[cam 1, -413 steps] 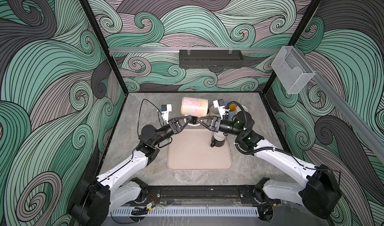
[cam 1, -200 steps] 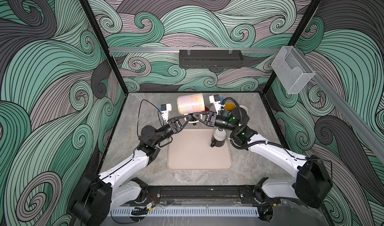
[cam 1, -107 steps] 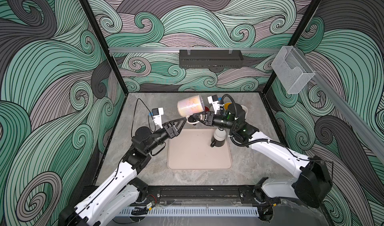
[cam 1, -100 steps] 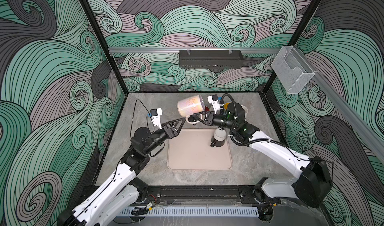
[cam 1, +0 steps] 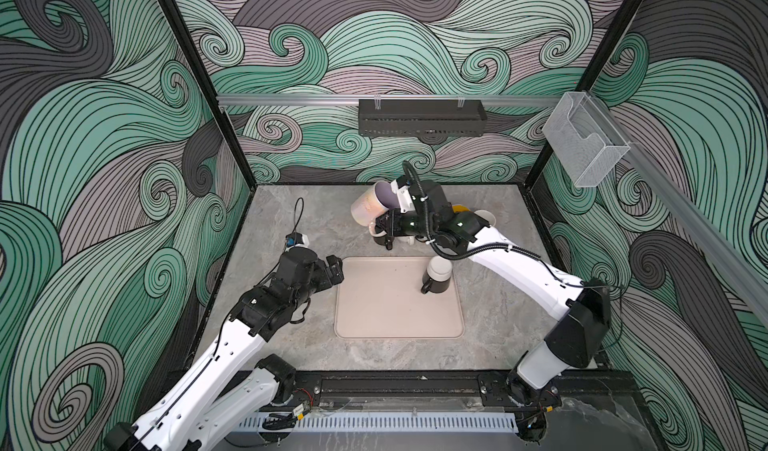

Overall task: Turn the mug right side up
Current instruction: 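Open the left gripper and draw back while the right carries the mug away, then lower the pink mug upright beside the black mug with the right gripper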

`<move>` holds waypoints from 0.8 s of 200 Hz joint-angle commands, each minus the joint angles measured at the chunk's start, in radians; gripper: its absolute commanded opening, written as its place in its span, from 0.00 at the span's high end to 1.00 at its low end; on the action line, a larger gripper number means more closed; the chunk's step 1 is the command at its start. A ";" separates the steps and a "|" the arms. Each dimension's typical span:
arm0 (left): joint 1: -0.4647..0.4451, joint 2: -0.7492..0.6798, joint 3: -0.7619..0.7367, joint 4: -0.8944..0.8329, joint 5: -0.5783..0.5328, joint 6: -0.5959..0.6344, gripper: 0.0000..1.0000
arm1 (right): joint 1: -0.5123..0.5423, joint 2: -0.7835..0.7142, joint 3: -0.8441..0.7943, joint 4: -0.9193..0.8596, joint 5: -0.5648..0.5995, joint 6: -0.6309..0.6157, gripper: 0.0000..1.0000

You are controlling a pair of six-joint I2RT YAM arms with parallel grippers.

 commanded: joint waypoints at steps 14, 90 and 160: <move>-0.031 -0.034 -0.025 -0.150 -0.047 0.007 0.04 | 0.028 0.112 0.193 -0.071 0.196 -0.099 1.00; -0.076 -0.082 -0.091 -0.134 -0.016 -0.059 0.05 | 0.070 0.417 0.507 -0.174 0.292 -0.111 1.00; -0.082 -0.088 -0.117 -0.073 0.010 -0.053 0.05 | 0.099 0.659 0.812 -0.333 0.440 -0.100 1.00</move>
